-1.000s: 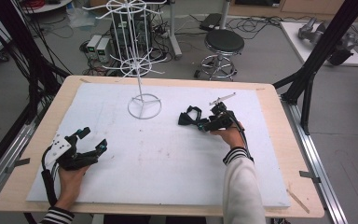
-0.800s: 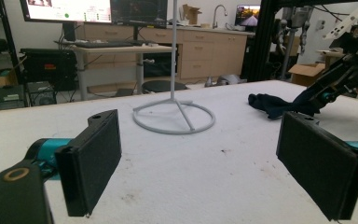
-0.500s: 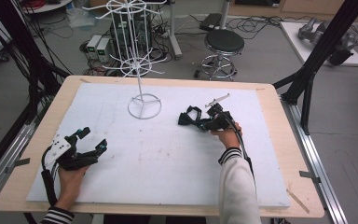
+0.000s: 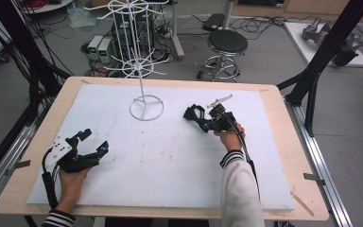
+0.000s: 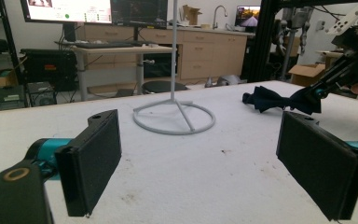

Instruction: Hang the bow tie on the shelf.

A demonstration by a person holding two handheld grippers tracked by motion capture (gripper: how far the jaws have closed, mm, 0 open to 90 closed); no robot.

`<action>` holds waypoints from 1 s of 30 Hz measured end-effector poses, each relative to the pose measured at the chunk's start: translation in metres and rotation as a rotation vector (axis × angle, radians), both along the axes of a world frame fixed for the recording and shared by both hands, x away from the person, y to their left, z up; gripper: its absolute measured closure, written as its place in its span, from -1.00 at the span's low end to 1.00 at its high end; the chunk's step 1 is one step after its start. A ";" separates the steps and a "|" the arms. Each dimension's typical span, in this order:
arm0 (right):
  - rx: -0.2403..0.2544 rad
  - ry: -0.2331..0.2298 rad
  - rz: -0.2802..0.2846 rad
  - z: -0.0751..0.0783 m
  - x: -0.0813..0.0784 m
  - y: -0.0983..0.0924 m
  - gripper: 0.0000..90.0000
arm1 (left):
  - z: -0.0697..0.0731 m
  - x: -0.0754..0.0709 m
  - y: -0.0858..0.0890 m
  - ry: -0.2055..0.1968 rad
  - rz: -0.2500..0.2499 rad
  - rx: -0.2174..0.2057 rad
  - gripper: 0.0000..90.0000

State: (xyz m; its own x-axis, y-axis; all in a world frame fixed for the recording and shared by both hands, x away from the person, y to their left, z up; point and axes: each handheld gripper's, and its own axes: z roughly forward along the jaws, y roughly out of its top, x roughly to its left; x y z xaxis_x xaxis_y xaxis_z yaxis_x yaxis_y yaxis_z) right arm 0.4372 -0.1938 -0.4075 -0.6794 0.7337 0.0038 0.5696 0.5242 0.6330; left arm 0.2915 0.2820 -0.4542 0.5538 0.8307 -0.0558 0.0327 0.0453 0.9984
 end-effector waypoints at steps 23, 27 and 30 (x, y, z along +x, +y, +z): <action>0.214 -0.153 -0.014 0.024 -0.009 0.000 0.91 | 0.000 0.000 0.000 -0.002 0.003 0.001 -0.68; 0.309 -0.188 -0.034 0.030 -0.012 -0.002 0.91 | 0.000 0.000 0.000 -0.001 0.002 0.002 -0.68; 0.344 -0.213 -0.036 0.034 -0.014 -0.002 0.91 | 0.000 0.000 0.000 -0.002 0.003 0.002 -0.68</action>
